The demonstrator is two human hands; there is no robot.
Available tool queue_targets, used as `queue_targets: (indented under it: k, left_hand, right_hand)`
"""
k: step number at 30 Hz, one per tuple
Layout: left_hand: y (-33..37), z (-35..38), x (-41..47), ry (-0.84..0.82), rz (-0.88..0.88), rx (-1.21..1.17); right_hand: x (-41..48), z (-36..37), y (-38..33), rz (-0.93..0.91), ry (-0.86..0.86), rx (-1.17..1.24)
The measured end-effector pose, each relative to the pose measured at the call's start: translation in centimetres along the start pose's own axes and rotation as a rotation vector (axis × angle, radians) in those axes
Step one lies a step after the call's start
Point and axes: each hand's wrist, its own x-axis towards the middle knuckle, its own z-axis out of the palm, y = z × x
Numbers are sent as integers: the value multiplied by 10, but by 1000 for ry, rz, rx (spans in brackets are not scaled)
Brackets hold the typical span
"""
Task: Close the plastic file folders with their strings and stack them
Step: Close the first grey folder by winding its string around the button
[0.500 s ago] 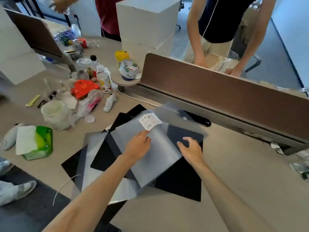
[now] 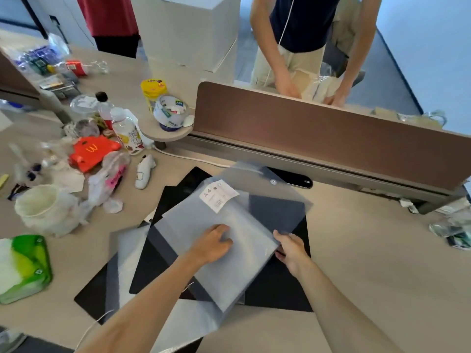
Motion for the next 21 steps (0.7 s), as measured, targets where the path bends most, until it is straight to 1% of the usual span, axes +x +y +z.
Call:
queue_targets:
  k: [2,4,8,9,10,12,14,16,18,21]
  left_hand:
    - [3,0,-3,21,-28,-44]
    - [10,0,-8,25,-43,-33]
    - [33,5,-18,-81,-40,46]
    - [42,9,-22,-83,-67,-9]
    - [52,12,-27,-64,-115,-120]
    - [73,18,-35,32,-186,-400]
    - [92,19,-43,110,-224,-663]
    - [109,21,-54,175,-228,-876]
    - [127,22,-66,206,-217,-991]
    - [158,22,-82,267,-212,-1127]
  right_hand:
    - [-4,-5,-1,14,-26,18]
    - [-10,-10,-4,2,-65,40]
    - [-36,-18,-14,-106,-207,2]
    - [-43,-23,-15,-128,-248,6]
    - [-49,-30,-14,-149,-294,7]
    - [-60,-46,-15,-195,-382,12]
    - [-71,-63,-20,-217,-449,40]
    - [-83,-81,-27,-247,-522,58]
    - [-92,-94,-34,-284,-603,45]
    - [-107,-112,-43,-360,-699,-35]
